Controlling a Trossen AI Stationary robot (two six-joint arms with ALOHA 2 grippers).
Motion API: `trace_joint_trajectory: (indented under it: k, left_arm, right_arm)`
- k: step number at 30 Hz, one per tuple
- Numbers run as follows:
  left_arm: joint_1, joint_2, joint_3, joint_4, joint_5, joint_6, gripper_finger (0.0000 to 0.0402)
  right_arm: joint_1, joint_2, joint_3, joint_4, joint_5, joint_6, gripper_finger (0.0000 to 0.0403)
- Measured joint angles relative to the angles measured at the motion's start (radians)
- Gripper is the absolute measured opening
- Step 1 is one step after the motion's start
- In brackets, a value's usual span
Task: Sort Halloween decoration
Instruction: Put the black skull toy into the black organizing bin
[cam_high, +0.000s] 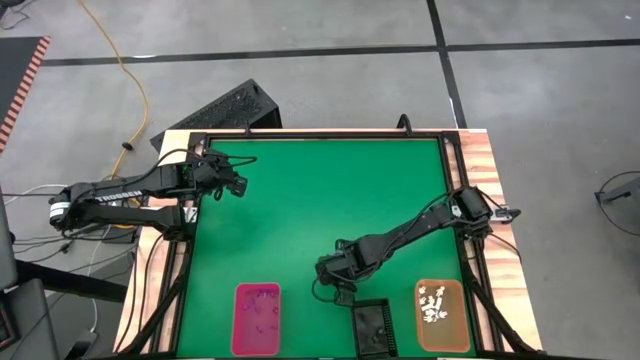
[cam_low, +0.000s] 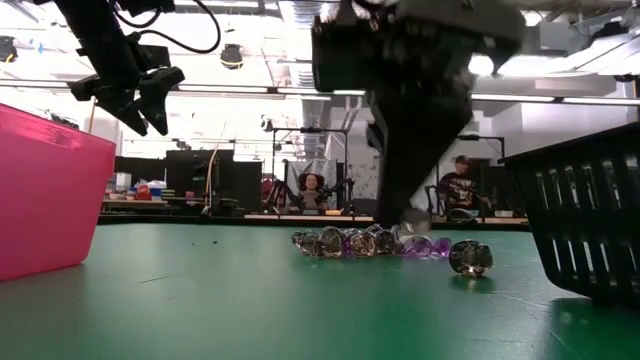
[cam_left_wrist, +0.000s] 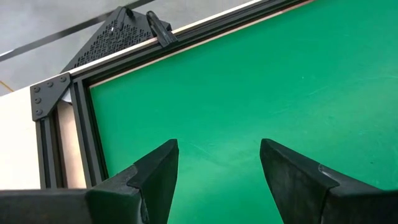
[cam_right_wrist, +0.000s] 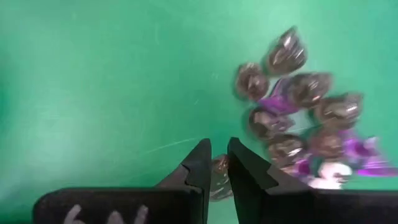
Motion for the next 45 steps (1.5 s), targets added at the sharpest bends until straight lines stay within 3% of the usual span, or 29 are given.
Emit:
trace_joint_trajectory:
  k: [7,14,18,23,35,45]
  left_arm:
    - [0.0,0.0,0.0,0.0,0.0,-0.015,0.0219]
    - [0.0,0.0,-0.001,0.0,0.003,-0.026,0.0219]
    - [0.0,0.0,-0.001,0.0,0.009,-0.027,0.0219]
    - [0.0,0.0,-0.001,0.0,0.01,-0.042,0.0219]
    - [0.0,0.0,-0.001,0.0,0.031,-0.045,0.0219]
    - [0.0,0.0,-0.001,0.0,0.129,0.014,0.0219]
  right_arm:
    - [0.021,0.0,0.151,-0.172,-0.007,-0.052,0.0066]
    - [0.116,-0.002,0.253,-0.379,-0.086,0.03,0.0066]
    - [0.189,-0.003,0.259,-0.39,-0.154,0.129,0.0065]
    - [0.241,0.0,0.259,-0.388,-0.131,0.181,0.0077]
    - [0.228,0.002,0.258,-0.385,-0.161,0.2,0.02]
    - [0.072,-0.013,0.258,-0.433,-0.166,0.098,0.0191]
